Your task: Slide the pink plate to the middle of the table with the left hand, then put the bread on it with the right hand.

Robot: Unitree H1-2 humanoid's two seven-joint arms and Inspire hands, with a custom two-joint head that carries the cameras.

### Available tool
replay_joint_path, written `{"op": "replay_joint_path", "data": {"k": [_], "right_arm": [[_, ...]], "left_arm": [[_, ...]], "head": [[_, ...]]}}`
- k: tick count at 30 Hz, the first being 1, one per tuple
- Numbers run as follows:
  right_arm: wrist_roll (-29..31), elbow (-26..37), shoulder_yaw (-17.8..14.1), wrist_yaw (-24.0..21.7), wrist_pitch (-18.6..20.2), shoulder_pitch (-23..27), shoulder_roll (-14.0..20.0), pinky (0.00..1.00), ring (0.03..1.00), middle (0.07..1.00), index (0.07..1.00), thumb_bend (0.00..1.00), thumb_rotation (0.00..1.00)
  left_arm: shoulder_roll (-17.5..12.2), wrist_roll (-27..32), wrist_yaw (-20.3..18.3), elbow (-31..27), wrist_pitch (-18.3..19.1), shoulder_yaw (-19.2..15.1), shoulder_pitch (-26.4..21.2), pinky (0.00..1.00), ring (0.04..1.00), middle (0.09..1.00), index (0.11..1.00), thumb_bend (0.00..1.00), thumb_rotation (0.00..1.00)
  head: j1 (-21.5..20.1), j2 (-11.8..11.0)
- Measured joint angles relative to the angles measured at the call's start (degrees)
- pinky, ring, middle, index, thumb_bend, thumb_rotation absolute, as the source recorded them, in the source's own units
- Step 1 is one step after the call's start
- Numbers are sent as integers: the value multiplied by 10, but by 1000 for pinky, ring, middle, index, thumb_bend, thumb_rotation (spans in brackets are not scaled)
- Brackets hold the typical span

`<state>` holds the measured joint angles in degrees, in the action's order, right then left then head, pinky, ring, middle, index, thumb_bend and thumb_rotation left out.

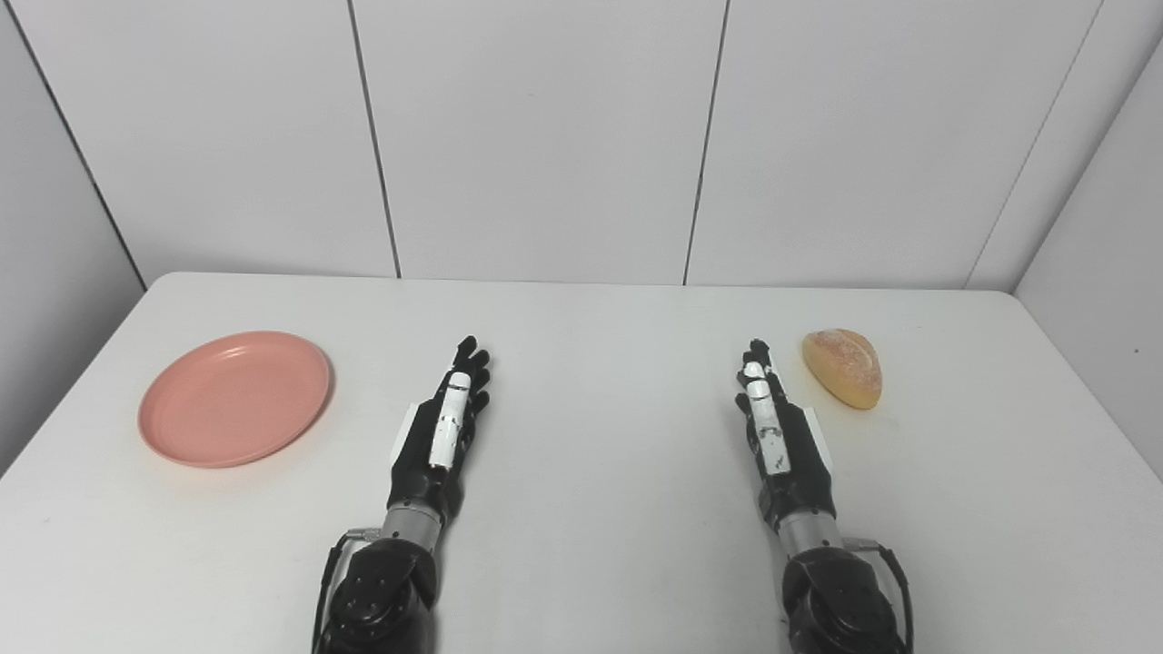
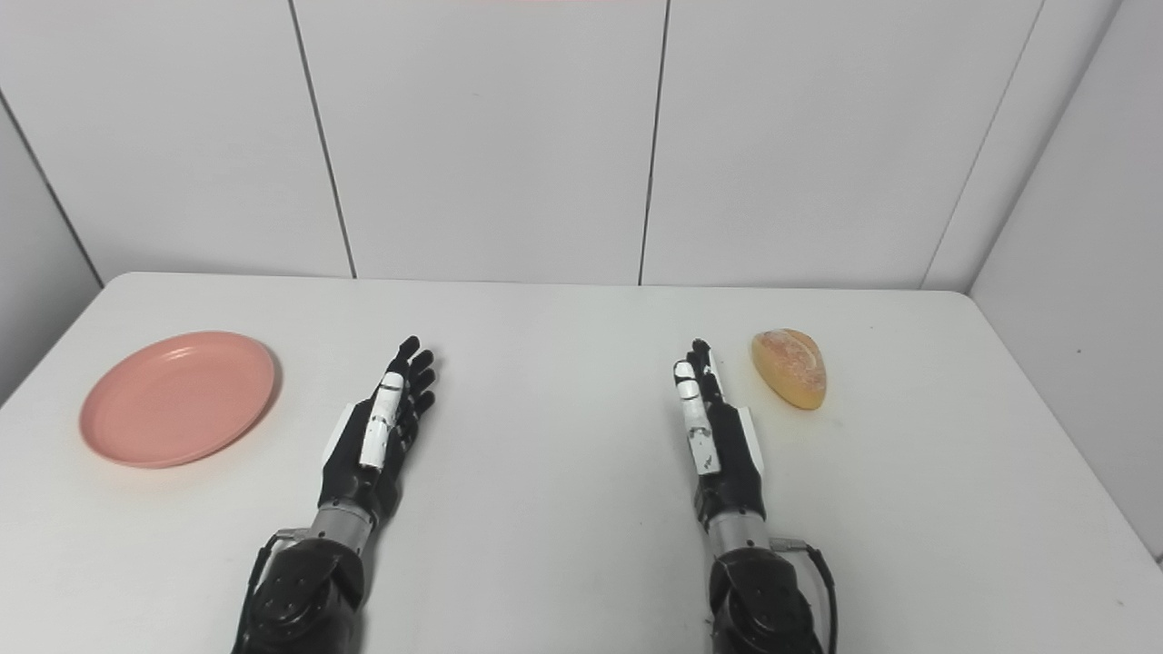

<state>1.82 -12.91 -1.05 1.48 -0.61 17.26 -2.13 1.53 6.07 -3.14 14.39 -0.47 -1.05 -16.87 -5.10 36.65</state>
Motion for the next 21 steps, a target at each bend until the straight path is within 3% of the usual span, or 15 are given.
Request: {"op": "replay_joint_path", "data": {"k": [21], "right_arm": [[5,-3,2,-4,0,2,1,1000,1000,1000,1000,583,949]], "left_arm": [[-7,-15,9,-3,1,3,0,972,959,948,932,455,1000]], "head": [[4,1]]}}
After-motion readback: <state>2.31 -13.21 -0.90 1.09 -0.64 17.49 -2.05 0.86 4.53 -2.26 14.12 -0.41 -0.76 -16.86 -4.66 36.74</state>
